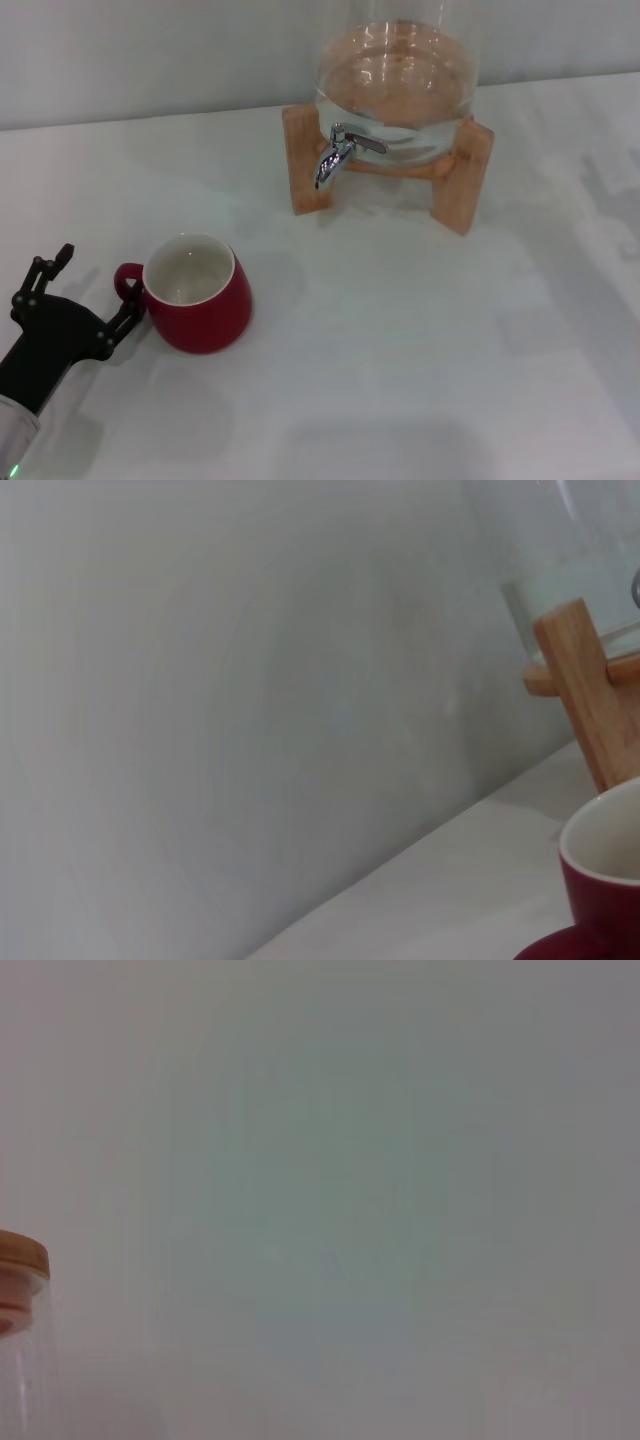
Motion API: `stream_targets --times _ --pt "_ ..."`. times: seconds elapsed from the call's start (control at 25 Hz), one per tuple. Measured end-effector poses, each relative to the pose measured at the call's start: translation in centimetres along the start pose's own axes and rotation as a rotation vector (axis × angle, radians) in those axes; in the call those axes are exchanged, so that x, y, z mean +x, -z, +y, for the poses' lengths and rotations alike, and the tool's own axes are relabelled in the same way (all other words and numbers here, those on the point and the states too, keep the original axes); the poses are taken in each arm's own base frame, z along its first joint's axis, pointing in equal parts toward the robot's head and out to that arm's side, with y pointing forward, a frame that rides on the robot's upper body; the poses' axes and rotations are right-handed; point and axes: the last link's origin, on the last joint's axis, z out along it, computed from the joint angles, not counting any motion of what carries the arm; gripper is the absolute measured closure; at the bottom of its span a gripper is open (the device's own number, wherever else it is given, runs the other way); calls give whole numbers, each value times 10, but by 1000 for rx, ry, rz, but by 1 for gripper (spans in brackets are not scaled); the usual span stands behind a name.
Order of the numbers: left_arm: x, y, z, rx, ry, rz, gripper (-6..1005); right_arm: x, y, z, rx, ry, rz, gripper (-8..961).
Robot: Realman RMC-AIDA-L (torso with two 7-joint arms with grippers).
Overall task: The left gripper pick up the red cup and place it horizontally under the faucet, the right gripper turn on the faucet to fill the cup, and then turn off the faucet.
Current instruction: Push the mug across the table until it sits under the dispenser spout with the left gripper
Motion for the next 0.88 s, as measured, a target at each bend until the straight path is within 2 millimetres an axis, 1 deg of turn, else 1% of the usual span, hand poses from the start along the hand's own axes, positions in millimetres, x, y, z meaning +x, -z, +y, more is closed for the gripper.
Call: stream_targets --times 0.88 --pt "0 -1 -3 13 -9 0 124 0 2 -1 0 1 2 232"
